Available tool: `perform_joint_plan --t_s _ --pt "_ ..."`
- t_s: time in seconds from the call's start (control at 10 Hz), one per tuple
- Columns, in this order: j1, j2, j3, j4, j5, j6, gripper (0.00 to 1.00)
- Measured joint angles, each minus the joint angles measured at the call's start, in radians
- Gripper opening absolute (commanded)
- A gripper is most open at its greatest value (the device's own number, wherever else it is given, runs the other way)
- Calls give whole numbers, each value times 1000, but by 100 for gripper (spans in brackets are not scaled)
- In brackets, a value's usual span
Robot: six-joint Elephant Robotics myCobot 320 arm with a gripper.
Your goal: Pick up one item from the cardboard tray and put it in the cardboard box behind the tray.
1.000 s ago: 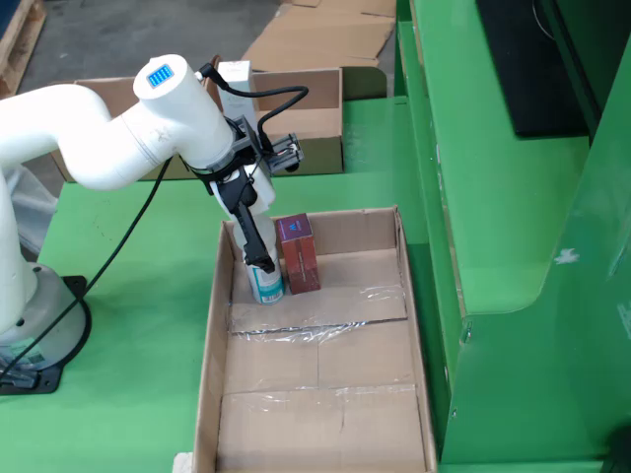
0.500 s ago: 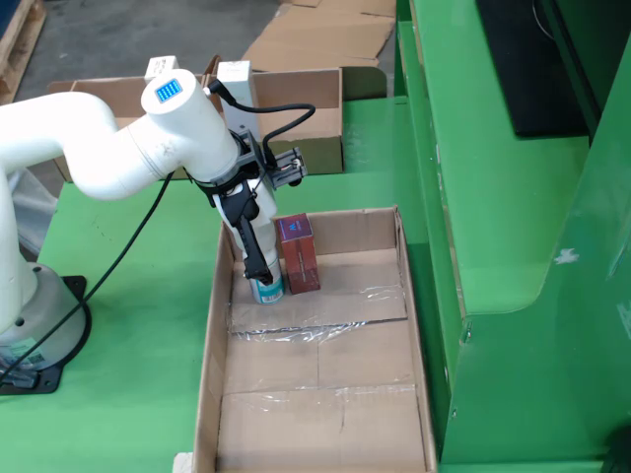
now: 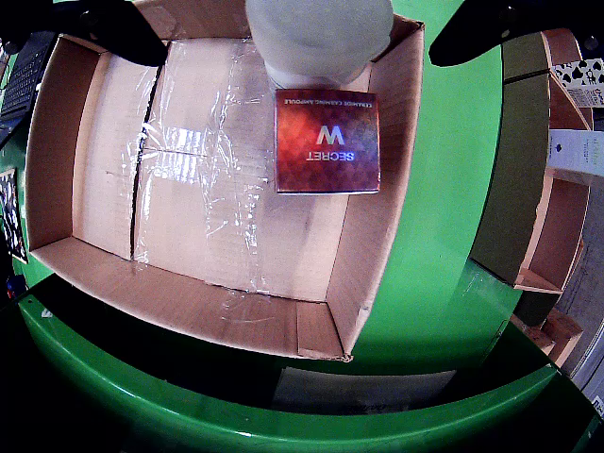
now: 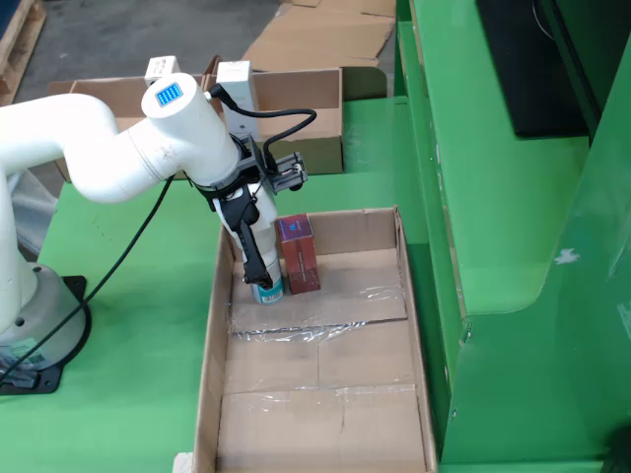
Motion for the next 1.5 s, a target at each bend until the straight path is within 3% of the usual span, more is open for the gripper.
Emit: perform_joint_plan --t_s 0.8,1.5 --pt "0 0 0 0 0 -2 100" --pt "0 0 0 0 0 -2 30"
